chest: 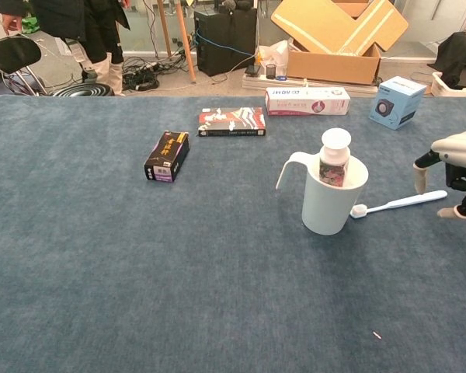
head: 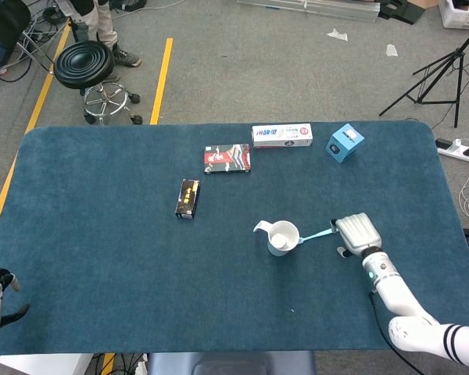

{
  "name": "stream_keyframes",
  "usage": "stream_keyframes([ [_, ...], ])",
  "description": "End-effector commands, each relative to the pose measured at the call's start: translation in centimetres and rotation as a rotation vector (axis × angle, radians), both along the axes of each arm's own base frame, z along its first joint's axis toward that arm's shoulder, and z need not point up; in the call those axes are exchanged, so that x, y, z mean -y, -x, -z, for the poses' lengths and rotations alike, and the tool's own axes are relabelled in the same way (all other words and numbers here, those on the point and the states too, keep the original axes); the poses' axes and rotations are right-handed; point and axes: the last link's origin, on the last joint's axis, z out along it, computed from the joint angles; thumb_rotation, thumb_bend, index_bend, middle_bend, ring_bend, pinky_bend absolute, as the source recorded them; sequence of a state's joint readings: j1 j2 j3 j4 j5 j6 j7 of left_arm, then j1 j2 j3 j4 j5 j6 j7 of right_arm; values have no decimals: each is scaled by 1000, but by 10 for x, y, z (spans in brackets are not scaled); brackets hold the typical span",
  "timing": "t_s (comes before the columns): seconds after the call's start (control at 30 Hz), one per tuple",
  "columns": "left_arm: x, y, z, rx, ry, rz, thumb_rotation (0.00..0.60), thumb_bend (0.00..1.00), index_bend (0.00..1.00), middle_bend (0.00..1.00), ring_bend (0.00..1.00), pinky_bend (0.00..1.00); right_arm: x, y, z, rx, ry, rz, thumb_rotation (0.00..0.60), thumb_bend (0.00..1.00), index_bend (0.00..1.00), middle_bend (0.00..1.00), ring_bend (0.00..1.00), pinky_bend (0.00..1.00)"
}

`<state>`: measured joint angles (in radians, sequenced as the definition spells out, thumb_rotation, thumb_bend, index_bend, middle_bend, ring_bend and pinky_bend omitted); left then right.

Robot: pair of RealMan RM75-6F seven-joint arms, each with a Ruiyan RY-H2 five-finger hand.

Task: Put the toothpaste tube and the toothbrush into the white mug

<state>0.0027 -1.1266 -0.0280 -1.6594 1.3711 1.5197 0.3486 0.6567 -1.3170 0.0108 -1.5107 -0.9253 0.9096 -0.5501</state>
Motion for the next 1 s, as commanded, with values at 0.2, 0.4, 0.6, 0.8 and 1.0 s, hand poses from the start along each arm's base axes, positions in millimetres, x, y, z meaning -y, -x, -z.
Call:
stream_keyframes([
  [0.2,2,2,-3,3,-9,-6,600,0,529,376,305,417,15,-7,16,12,-4,-11,600,183,459,1000,1000,1000],
  [0.4,4,3,-5,6,-15,-10,600,0,533,377,305,417,24,-9,25,10,-6,-12,600,190,465,1000,1000,1000],
  [0.6,5,4,-6,10,-20,-14,600,0,533,377,305,417,29,-11,31,8,-9,-14,600,193,469,1000,1000,1000],
  [0.8,6,5,-7,10,-24,-14,600,0,533,377,305,417,32,-13,36,11,-16,-16,600,196,477,1000,1000,1000],
  [1.0,7,5,-8,11,-26,-17,600,0,533,377,305,417,34,-15,40,13,-22,-21,600,208,485,1000,1000,1000],
])
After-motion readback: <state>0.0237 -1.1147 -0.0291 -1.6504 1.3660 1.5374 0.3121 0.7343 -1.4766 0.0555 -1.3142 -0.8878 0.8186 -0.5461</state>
